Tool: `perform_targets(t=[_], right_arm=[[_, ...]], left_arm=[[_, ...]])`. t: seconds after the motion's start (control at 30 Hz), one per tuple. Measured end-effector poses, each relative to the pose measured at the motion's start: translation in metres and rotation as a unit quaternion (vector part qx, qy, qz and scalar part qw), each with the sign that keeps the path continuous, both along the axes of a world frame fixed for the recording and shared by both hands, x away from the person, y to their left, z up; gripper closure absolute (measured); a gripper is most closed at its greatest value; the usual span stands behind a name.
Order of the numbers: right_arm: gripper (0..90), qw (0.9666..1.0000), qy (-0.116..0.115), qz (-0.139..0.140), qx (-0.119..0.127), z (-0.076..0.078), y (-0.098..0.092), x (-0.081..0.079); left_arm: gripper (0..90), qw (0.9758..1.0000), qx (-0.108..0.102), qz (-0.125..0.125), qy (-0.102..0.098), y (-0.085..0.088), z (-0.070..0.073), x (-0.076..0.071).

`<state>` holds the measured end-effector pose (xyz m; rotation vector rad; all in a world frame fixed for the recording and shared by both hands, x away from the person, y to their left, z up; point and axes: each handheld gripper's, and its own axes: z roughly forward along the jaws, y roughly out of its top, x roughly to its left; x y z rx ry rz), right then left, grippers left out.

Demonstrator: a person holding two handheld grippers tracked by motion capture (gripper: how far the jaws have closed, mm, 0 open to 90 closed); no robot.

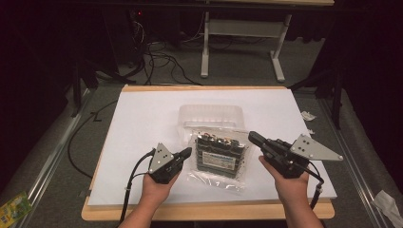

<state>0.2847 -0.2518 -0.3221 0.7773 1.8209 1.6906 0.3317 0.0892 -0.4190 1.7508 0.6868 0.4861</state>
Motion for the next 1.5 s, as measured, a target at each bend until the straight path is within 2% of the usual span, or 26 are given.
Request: perform_targets(t=[0.03,0.13,0.23,0.37,0.47,0.53,0.63,0.77,0.87,1.03,1.1,1.27,1.4,1.5], right_arm=[[90.0,1.0,0.001,0.001,0.0,-0.002,0.0,0.001],[90.0,1.0,0.008,0.001,-0.003,-0.007,-0.001,0.001],[90.0,0.9999,0.014,-0.002,-0.002,-0.012,-0.003,0.002],[88.8,0.9999,0.016,-0.001,-0.004,-0.015,-0.005,0.0],[76.2,0.9997,0.023,0.0,-0.003,-0.013,-0.006,0.0],[62.8,0.9997,0.022,0.005,0.009,-0.012,-0.008,0.0],[46.1,0.9987,0.041,0.023,0.021,-0.01,-0.011,0.002],[32.7,0.9975,0.054,0.039,0.024,-0.012,-0.013,0.002],[24.4,0.9949,0.081,0.053,0.028,-0.018,-0.011,0.005],[23.1,0.9918,0.116,0.051,0.016,-0.042,-0.007,0.02],[24.2,0.991,0.124,0.05,0.002,-0.051,-0.003,0.024],[31.6,0.9854,0.154,0.071,-0.019,-0.075,0.009,0.033],[40.3,0.9822,0.166,0.083,-0.032,-0.082,0.016,0.035],[46.5,0.9818,0.166,0.081,-0.043,-0.083,0.019,0.034]], left_arm=[[90.0,1.0,0.009,-0.001,-0.003,0.0,-0.001,0.0],[90.0,0.9999,0.013,-0.003,-0.004,0.0,-0.004,0.001],[90.0,0.9995,0.03,-0.004,-0.009,-0.004,-0.01,0.001],[90.0,0.9995,0.028,-0.003,-0.011,-0.005,-0.01,0.0],[90.0,0.9995,0.028,-0.004,-0.012,-0.004,-0.01,0.0],[90.0,0.9995,0.028,-0.003,-0.012,-0.004,-0.01,0.0],[90.0,0.9996,0.027,-0.003,-0.012,-0.005,-0.011,0.0],[90.0,0.9997,0.024,-0.002,-0.009,-0.005,-0.011,0.002],[90.0,0.9997,0.024,-0.002,-0.009,-0.005,-0.011,0.002],[90.0,0.9997,0.024,-0.003,-0.009,-0.005,-0.011,0.001],[90.0,0.9997,0.023,-0.002,-0.009,-0.005,-0.011,0.001],[90.0,0.9998,0.02,-0.003,-0.008,-0.004,-0.011,0.0],[90.0,0.9998,0.019,-0.004,-0.008,-0.004,-0.011,-0.001],[90.0,0.9998,0.02,-0.003,-0.005,-0.004,-0.011,0.0]])
